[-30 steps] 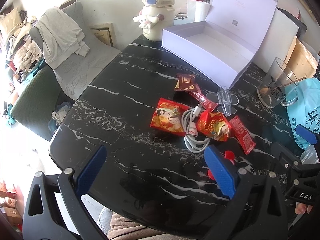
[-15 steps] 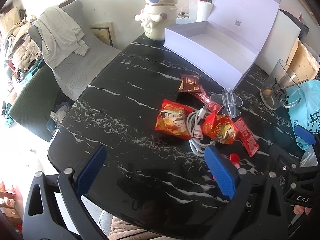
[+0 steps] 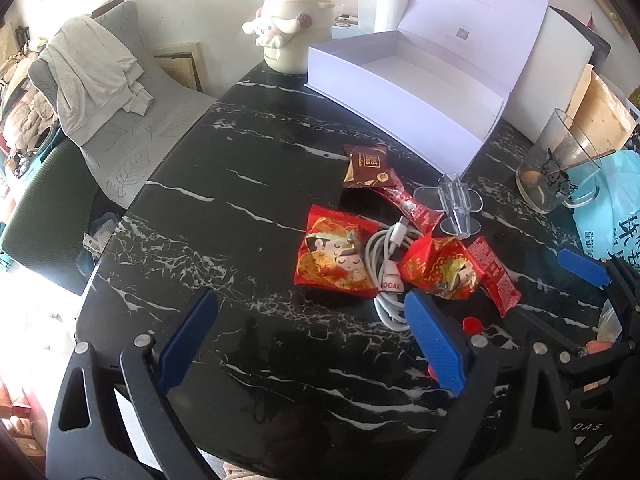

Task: Organize objects
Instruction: 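Move both tools toward the red snack packets on the table, then grasp the red cartoon snack packet with left tool while right grasps gold-print red packet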

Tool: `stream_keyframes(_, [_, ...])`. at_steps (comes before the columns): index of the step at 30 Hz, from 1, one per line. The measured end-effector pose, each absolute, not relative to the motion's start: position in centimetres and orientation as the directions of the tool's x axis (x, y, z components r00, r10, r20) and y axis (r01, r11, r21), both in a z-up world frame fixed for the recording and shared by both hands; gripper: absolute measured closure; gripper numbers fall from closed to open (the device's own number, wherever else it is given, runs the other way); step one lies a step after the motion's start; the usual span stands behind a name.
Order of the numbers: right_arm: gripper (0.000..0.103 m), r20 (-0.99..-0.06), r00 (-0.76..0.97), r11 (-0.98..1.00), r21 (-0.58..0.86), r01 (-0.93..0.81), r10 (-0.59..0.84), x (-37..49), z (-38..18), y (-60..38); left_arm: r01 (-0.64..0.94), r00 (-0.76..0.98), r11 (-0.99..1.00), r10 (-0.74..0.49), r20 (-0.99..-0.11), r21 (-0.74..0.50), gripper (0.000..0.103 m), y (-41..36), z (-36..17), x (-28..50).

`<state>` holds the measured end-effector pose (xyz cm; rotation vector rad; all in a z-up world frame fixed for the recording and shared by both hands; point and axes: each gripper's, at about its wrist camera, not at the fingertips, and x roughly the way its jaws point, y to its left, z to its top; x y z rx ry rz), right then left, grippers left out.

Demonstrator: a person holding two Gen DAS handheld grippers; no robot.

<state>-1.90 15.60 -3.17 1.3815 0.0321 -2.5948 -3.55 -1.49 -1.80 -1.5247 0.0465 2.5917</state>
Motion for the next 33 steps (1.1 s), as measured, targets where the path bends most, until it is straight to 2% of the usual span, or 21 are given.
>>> stream_keyframes(6, [0.022,-0.829,-0.508,-0.958,0.11,0.263,-0.235,-2.9,-3.8,14.5,-0.149,-0.446,-0.987,0.119,-0.887,-0.057,0.023,-1.6,-2.8,-5.2])
stream_keyframes(12, [0.039,-0.831,-0.477,-0.937,0.14,0.32,-0.287,-4.2,-4.5,13.4,-0.193,-0.431,-0.978,0.152,-0.89,-0.073,0.024,-1.5,-3.2,-6.7])
stream_keyframes(14, [0.041,-0.829,-0.47,-0.931,0.153,0.331,-0.304,-4.6,-4.7,13.3,-0.206,-0.422,-0.975,0.166,-0.891,-0.084,0.024,-1.5,-3.4,-7.1])
stream_keyframes(15, [0.046,-0.828,-0.469,-0.929,0.157,0.335,-0.309,-4.8,-4.7,13.2,-0.213,-0.42,-0.973,0.171,-0.891,-0.086,0.024,-1.4,-3.5,-7.2])
stream_keyframes(19, [0.05,-0.829,-0.45,-0.92,0.178,0.349,-0.332,-5.3,-5.2,13.1,-0.228,-0.416,-0.971,0.161,-0.895,-0.068,0.03,-1.2,-3.9,-7.9])
stream_keyframes(22, [0.06,-0.824,-0.432,-0.908,0.216,0.358,-0.366,-5.6,-5.4,13.0,-0.24,-0.39,-0.967,0.175,-0.904,-0.084,0.034,-1.3,-4.5,-8.5])
stream_keyframes(24, [0.072,-0.82,-0.427,-0.902,0.231,0.363,-0.382,-5.7,-5.5,12.8,-0.246,-0.38,-0.964,0.19,-0.905,-0.099,0.035,-1.4,-4.7,-8.9])
stream_keyframes(33, [0.073,-0.8,-0.466,-0.913,0.241,0.328,-0.378,-5.2,-4.7,12.8,-0.33,-0.347,-0.935,0.248,-0.905,-0.13,0.039,-1.4,-5.3,-9.5])
